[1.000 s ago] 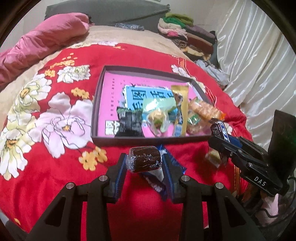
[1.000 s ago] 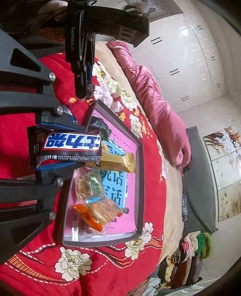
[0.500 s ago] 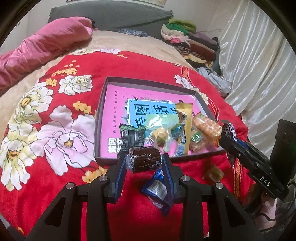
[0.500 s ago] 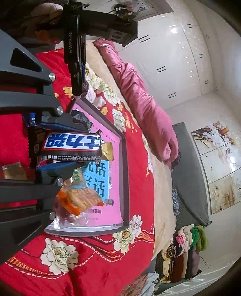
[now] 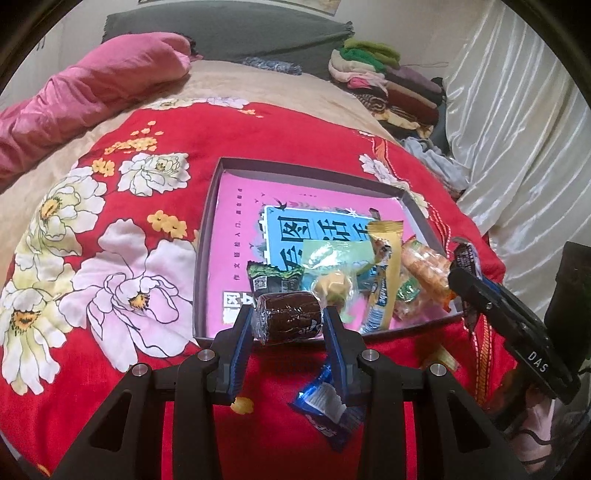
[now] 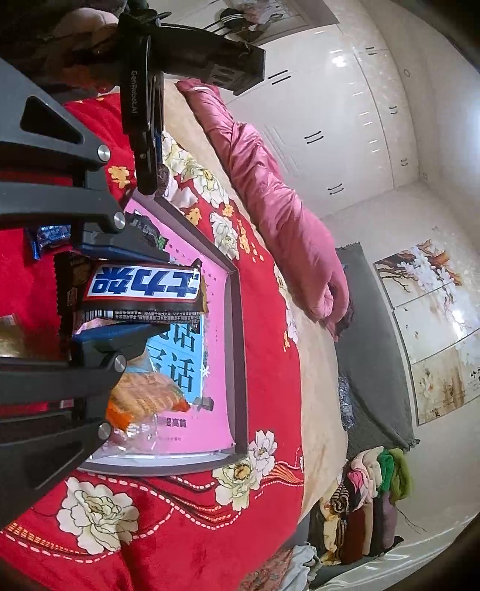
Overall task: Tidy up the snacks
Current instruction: 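Lift the chocolate roll and chocolate bar and carry them over the tray with both tools, then open the left tool to drop the chocolate roll while the right tool releases the chocolate bar, then withdraw both tools from the tray toward the remaining snacks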
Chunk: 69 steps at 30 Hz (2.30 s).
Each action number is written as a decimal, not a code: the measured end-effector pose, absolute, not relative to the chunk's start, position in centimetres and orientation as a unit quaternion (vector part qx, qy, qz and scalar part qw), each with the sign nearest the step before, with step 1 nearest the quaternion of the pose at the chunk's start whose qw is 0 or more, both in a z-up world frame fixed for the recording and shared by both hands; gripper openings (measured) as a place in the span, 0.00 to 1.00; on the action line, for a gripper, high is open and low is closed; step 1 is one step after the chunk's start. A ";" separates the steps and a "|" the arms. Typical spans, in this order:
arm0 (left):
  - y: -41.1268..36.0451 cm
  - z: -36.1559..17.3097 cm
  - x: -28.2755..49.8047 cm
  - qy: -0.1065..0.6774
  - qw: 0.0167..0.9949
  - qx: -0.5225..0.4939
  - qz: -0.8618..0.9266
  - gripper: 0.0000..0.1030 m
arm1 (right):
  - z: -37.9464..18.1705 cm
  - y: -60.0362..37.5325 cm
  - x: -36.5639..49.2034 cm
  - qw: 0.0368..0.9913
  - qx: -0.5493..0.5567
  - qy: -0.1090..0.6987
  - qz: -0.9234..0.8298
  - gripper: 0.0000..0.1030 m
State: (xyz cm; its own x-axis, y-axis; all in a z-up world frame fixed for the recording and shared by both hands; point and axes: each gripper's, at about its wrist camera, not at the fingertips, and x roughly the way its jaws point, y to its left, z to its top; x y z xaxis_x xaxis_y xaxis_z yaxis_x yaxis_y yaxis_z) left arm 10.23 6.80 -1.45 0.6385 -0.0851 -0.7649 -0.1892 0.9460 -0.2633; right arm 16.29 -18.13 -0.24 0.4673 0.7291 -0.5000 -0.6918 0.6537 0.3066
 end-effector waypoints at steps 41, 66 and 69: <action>8.4 -4.1 13.9 0.444 0.878 -0.168 0.059 0.44 | -1.5 -17.1 19.4 0.876 0.005 0.315 0.366 0.36; 7.7 -1.9 12.4 0.418 0.891 -0.172 0.045 0.73 | 0.7 -19.3 18.6 0.885 0.035 0.285 0.367 0.61; 7.4 -1.7 12.2 0.417 0.892 -0.170 0.038 0.73 | 0.8 -19.3 18.2 0.885 0.028 0.285 0.367 0.61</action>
State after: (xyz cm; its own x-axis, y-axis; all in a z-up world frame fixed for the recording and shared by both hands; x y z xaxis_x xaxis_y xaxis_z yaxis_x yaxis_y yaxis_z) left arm 12.21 7.40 -1.68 0.6500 -0.0730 -0.7564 -0.2096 0.9395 -0.2708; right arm 18.20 -19.34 0.78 0.5680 0.6659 -0.4836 -0.6336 0.7289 0.2595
